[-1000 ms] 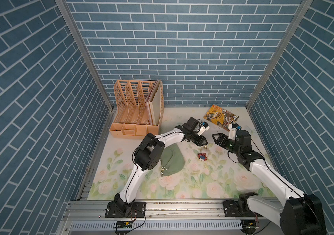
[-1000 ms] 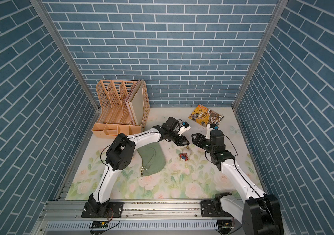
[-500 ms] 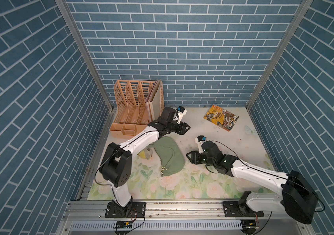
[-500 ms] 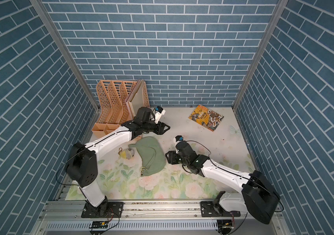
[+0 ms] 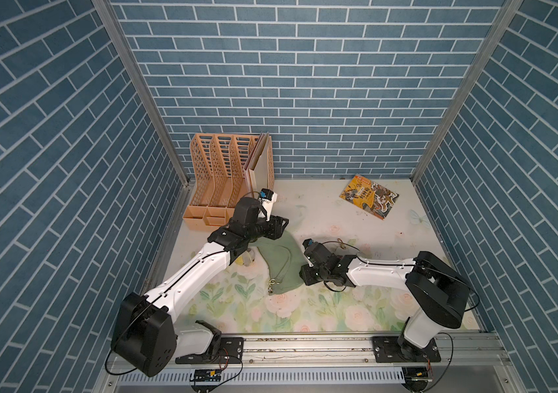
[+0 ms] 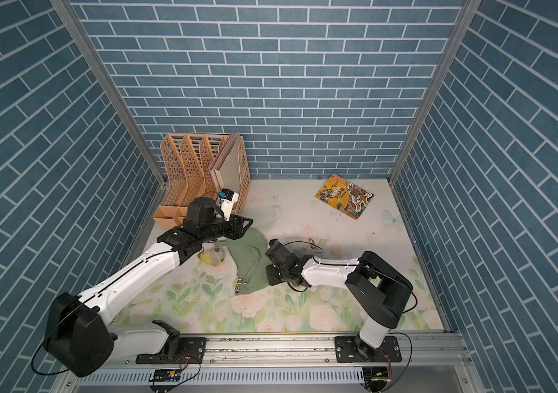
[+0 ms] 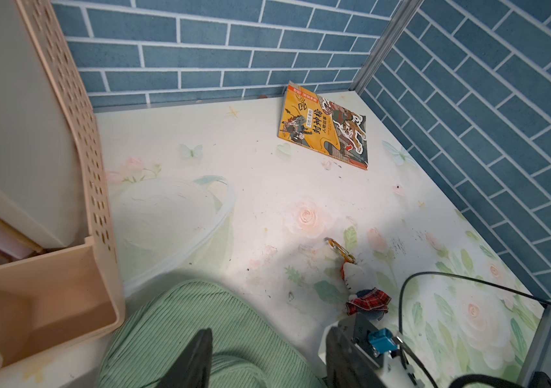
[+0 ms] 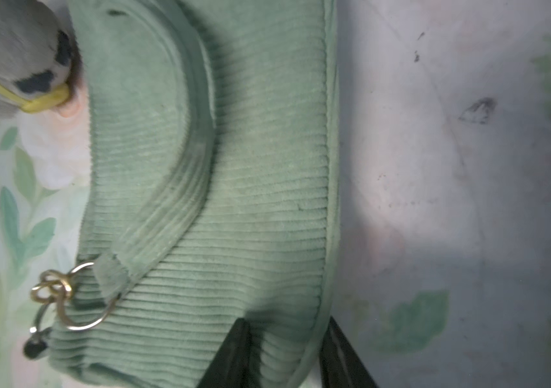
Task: Remove the decoration from the bag
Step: Adjust the bag at the center of the board.
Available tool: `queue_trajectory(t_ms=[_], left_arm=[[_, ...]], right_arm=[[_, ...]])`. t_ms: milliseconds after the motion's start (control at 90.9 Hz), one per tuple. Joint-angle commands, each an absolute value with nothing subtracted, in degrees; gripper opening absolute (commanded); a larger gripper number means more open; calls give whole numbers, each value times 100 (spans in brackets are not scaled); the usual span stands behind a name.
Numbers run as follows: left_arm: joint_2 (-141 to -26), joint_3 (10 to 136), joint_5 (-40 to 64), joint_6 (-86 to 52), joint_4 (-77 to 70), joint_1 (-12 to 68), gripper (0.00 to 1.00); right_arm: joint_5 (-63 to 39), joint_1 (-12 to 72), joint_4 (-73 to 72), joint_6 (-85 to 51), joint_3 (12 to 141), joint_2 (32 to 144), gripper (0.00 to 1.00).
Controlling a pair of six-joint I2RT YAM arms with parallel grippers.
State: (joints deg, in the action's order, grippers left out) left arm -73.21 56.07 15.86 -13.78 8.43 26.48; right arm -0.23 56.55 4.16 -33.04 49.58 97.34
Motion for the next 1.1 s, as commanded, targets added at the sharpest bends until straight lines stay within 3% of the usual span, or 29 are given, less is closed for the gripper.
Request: queue_trajectory(t_ms=[0,198,363,506,550,638,704,792,891,1023,1056,1089], left_arm=[[-7083,5497,1494,-1433,840,2511,57],[-6897,5234,1581,-1504,655,2477,58],[-6786,5167,1580,-1561,637,2475,58],[-6609,5019,1429,-1513,685,2467,58],[-6549,4983,1378,-1504,722,2451,58],[-6358,4869,1265,-1512,768,2376,58],[-6228,4770,1124,-1538,795,2261,58],[-6045,4619,812,-1613,760,2072,58],[-5742,4356,270,-1642,545,1970,59],[-5014,3436,-760,-1223,-585,1969,66],[-4836,3111,-1067,-1093,-955,1969,70],[-4740,2676,-1409,-1027,-1311,1969,73]], right_arm=[[111,5607,1129,-2488,5081,9806,17],[50,4791,2017,-1246,5138,9473,0],[338,4528,2678,-322,5794,9783,0],[872,4530,2819,202,6238,10078,8],[1005,4527,2852,370,6321,10139,11],[1506,4531,2791,644,6384,10102,34],[1881,4527,2644,757,6440,9931,42],[1806,4464,2397,742,6591,9568,48],[1047,4231,1971,217,6610,9125,51],[850,3693,466,-915,5713,8327,57],[954,3586,-102,-1031,5324,8059,65],[1043,3537,-708,-928,4956,7844,85]])
